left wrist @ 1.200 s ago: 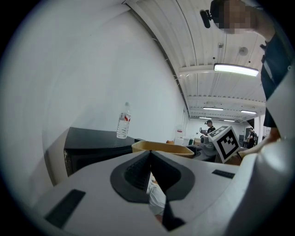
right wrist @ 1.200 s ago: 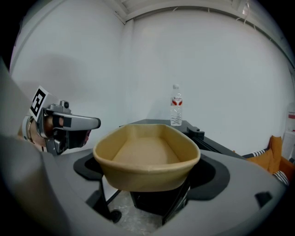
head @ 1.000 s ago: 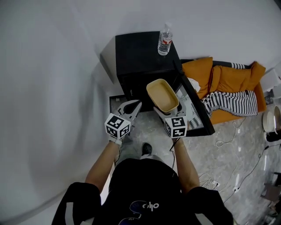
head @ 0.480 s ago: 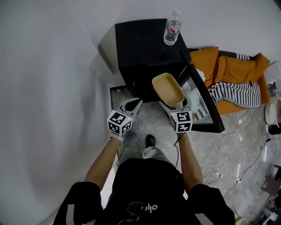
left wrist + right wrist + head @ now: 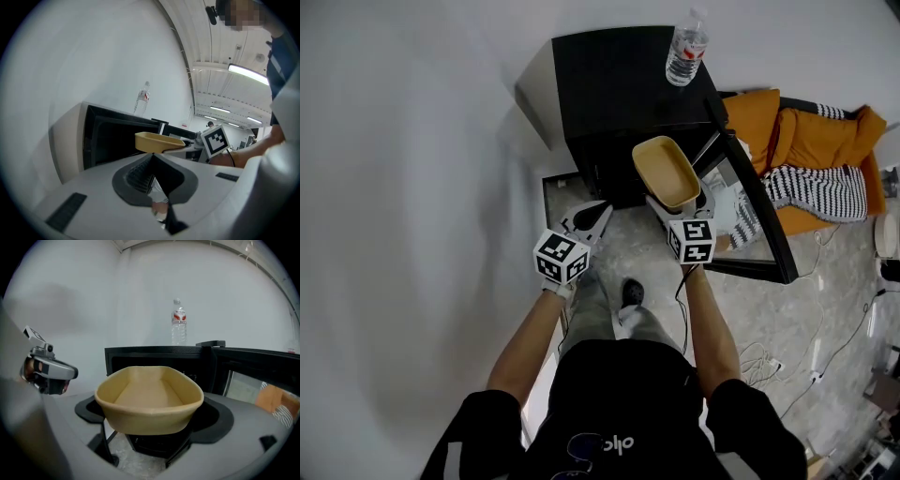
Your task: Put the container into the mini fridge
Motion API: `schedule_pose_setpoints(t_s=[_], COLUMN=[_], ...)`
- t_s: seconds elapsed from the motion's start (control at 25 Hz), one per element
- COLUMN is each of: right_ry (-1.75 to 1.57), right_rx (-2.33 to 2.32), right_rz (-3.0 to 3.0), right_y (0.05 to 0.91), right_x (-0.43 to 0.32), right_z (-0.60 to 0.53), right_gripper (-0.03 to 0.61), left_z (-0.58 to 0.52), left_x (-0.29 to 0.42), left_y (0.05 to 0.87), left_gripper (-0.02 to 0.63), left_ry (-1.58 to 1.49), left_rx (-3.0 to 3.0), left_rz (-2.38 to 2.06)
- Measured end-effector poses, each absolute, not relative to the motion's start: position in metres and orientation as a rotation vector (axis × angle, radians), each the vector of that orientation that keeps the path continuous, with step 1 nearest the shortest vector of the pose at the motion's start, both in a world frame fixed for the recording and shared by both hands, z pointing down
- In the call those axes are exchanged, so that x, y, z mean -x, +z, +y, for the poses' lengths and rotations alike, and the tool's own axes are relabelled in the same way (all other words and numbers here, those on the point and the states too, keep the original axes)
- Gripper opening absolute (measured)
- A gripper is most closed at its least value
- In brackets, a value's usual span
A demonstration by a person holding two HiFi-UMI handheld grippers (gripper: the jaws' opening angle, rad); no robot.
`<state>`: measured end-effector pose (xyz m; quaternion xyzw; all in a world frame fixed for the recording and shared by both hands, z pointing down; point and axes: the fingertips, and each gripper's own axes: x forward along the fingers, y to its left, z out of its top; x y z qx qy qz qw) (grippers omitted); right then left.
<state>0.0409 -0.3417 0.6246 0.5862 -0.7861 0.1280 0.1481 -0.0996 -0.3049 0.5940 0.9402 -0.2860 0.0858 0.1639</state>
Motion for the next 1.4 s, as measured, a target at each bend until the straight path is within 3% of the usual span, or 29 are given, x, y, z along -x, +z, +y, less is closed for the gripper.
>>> schedule_pose_setpoints(t_s=[1.4], right_ry=[0.376], right_rx=[-1.794], right_rz=[-2.209], right_y=[0.695], right_x=[-0.012], right_z=[-0.487], right_gripper=[0.543], left_z=[-0.352], left_x=[0.109], left_y=[0.624], left_gripper=[0.006], left_ry=[0.299], left_rx=[-2.672], left_rz=[-0.756])
